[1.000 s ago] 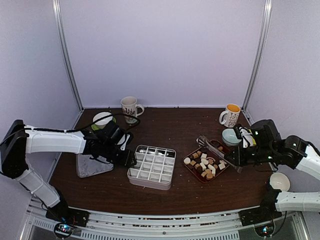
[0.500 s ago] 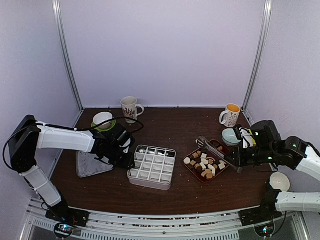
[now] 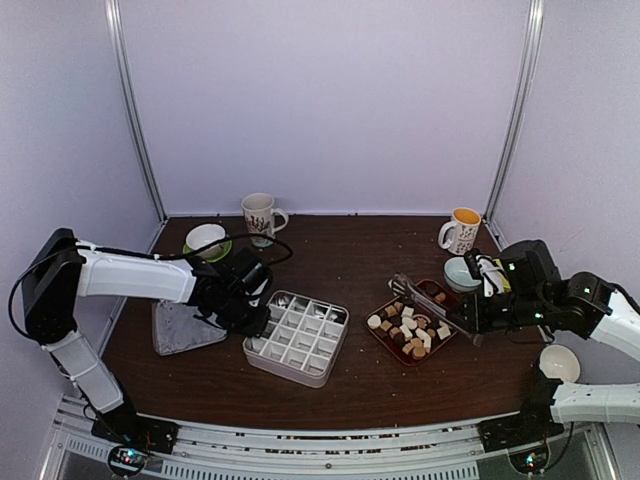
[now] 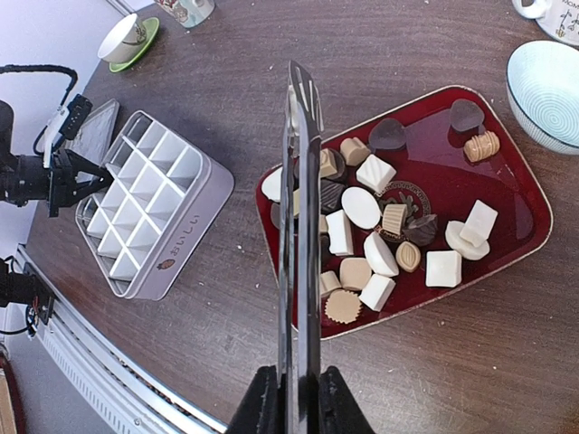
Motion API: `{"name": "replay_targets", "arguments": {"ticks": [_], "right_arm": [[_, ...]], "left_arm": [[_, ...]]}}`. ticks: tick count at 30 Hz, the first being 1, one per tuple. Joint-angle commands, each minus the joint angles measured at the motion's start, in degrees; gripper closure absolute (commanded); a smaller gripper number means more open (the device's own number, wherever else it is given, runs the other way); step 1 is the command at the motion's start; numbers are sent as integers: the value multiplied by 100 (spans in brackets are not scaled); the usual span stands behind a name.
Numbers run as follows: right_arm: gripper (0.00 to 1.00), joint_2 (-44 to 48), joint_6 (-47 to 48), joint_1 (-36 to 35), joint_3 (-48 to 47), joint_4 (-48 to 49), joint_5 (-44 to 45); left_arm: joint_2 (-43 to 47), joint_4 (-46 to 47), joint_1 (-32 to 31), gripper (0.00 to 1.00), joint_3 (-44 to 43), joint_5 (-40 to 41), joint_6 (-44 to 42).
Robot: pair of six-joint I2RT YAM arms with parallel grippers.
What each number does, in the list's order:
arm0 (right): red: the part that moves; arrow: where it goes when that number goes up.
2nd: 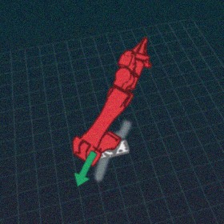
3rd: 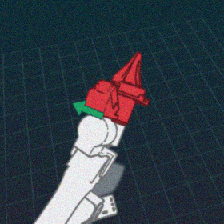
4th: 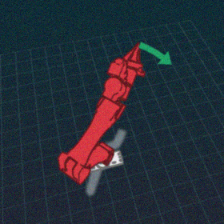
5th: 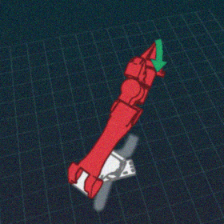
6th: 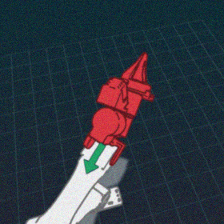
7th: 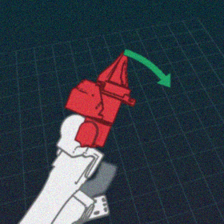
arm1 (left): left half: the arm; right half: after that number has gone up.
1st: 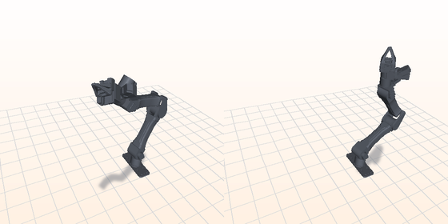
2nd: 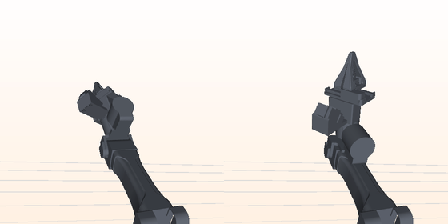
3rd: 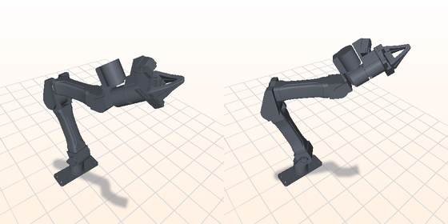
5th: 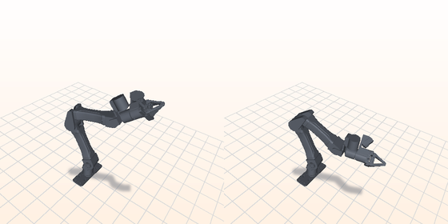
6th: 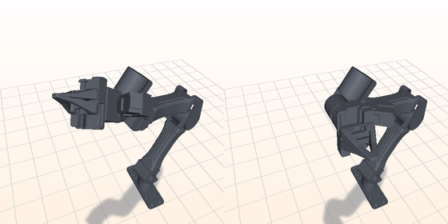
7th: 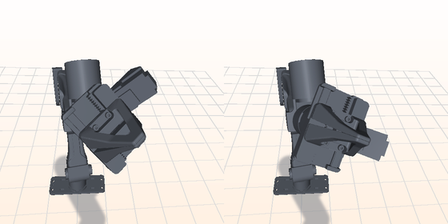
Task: Pack the chocolate
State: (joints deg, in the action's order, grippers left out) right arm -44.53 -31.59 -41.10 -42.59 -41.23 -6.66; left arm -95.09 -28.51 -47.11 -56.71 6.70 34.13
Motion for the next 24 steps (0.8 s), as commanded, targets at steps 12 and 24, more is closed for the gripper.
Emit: {"name": "replay_targets", "arguments": {"ticks": [12,24], "right_arm": [[85,-66,157,23,32,491,-255],[85,75,252,20,134,803,-455]], "left_arm": [[1125,293,-363,100,-96,998,-1021],[2497,1351,-784,100,566,1717,-2321]]}}
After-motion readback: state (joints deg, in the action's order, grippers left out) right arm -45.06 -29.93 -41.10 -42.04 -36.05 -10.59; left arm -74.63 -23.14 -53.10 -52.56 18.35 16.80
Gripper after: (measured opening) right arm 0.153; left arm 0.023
